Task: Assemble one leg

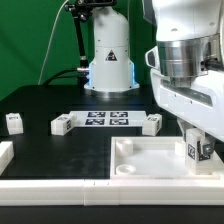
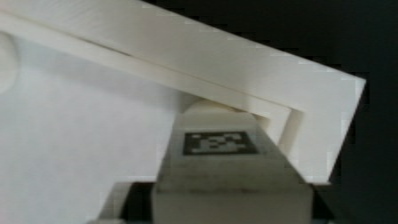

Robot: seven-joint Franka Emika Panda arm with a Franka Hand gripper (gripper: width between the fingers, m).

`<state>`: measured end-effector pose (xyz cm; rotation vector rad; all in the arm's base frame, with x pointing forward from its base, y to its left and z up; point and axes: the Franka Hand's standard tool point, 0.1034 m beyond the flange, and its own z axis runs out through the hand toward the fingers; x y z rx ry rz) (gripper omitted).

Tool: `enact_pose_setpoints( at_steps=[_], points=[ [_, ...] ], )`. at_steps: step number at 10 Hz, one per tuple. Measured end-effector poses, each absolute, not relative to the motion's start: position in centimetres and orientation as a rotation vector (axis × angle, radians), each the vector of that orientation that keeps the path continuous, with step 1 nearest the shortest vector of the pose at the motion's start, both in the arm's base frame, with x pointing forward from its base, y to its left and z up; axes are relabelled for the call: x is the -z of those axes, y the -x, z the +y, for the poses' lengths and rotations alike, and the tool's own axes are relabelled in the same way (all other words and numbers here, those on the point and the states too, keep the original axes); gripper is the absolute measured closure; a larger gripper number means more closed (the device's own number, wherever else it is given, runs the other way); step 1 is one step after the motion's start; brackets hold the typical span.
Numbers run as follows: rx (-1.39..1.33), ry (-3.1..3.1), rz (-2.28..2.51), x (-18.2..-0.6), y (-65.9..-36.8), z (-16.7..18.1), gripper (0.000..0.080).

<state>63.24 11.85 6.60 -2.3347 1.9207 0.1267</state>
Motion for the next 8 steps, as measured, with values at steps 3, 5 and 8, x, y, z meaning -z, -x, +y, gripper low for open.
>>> enact_pose_setpoints(
  at_steps=[3, 5, 8],
  points=[
    [-0.143, 2.124, 2.158, -6.64, -63.30, 11.91, 0.0509],
    [-0.154, 1.998, 2.274, -6.67, -63.36, 11.98, 0.0509],
    [-0.148, 2.086, 2.189, -6.70, -63.38, 11.96, 0.0298]
  ],
)
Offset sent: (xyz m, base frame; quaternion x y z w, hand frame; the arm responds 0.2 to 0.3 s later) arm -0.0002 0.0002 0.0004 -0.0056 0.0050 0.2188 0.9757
